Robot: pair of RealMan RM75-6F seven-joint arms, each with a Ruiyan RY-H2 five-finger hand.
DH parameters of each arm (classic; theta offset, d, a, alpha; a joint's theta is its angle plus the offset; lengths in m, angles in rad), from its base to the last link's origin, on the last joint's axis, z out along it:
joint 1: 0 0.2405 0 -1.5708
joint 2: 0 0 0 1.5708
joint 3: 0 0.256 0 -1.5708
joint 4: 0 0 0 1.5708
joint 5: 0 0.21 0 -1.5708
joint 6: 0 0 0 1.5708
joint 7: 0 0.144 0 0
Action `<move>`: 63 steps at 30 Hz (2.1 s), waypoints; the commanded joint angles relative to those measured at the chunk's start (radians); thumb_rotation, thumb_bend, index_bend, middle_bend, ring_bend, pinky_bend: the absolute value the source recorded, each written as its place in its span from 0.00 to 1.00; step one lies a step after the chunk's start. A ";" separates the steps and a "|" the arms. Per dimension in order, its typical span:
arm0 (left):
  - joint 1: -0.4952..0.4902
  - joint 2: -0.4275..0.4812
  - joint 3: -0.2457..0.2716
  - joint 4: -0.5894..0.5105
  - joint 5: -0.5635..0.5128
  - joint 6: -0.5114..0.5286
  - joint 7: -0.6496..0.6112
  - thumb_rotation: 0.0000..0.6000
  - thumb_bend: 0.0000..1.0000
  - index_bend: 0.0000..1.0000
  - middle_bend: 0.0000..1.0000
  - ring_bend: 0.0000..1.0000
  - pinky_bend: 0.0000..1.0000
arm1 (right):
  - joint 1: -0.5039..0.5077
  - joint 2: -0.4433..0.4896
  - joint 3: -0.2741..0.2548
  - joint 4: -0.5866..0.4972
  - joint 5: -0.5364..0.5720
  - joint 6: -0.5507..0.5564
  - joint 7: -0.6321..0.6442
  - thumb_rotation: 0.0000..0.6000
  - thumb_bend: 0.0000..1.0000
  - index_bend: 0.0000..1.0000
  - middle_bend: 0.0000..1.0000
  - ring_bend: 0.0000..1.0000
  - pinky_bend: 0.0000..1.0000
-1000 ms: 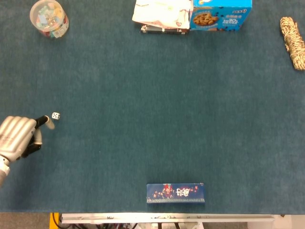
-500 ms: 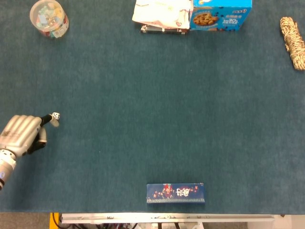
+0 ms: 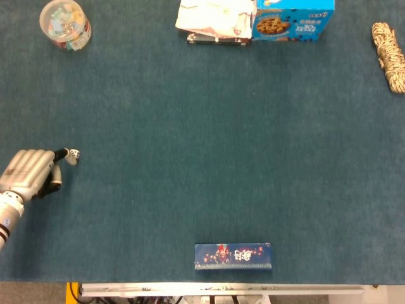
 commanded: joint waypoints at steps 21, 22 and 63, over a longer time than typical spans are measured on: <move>-0.019 -0.021 0.004 0.031 -0.033 -0.020 0.022 1.00 1.00 0.35 1.00 1.00 1.00 | -0.001 0.010 -0.006 -0.007 -0.001 -0.008 0.003 1.00 0.22 0.80 0.61 0.53 0.77; -0.019 -0.022 0.004 0.033 -0.033 -0.019 0.020 1.00 1.00 0.35 1.00 1.00 1.00 | -0.001 0.010 -0.007 -0.007 -0.001 -0.009 0.002 1.00 0.22 0.80 0.61 0.53 0.77; -0.049 -0.058 -0.013 0.075 -0.044 -0.033 0.020 1.00 1.00 0.35 1.00 1.00 1.00 | 0.000 0.011 -0.009 -0.009 0.001 -0.015 -0.005 1.00 0.22 0.80 0.61 0.53 0.77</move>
